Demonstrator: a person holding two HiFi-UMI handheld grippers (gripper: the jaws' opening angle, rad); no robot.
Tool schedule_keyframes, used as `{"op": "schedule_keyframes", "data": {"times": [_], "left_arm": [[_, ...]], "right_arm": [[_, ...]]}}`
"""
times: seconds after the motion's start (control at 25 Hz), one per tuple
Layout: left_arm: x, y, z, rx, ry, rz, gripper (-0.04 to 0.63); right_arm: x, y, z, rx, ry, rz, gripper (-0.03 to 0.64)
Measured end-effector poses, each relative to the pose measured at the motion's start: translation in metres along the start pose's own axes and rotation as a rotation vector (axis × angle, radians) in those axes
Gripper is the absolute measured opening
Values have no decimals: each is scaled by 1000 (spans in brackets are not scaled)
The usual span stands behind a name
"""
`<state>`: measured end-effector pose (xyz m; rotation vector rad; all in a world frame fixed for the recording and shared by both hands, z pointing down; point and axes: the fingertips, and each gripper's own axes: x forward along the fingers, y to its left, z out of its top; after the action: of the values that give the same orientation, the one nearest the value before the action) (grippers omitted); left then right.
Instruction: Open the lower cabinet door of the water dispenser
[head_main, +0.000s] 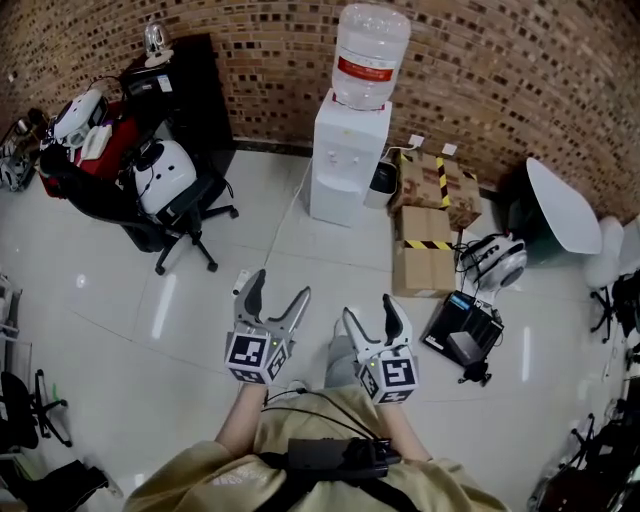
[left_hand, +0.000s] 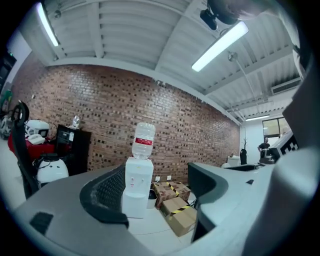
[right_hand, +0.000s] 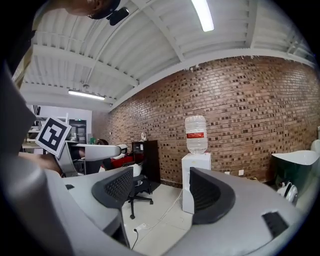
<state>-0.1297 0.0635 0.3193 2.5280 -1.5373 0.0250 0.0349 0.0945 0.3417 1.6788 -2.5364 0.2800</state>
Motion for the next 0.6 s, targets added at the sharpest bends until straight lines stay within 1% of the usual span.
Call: {"op": "schedule_keyframes", "data": {"times": [0.12,0.24,0.4,0.44,0.48,0.56,0.6], "left_arm": [[51,8,3,14,18,16,368],[112,10,11,40,17,16,368],[196,20,15,95,29,21,368],[214,22,15,107,37,23,368],[228,22,15,113,45,26,368],[251,25,14,104,55,42,368],[261,27,12,93,59,52,368]], "right_arm": [[39,-44,19,4,-25,-11,367],[74,-97,32,6,-34,-28,367],[122,-162,29,-11,-22,-26,364],[133,-177,29,-16,-16,-23,350],[143,-191,29,-17,-6,-20,350],[161,-215,28,-24,7,-7,349],[172,-226,25,-32,9,1,337]]}}
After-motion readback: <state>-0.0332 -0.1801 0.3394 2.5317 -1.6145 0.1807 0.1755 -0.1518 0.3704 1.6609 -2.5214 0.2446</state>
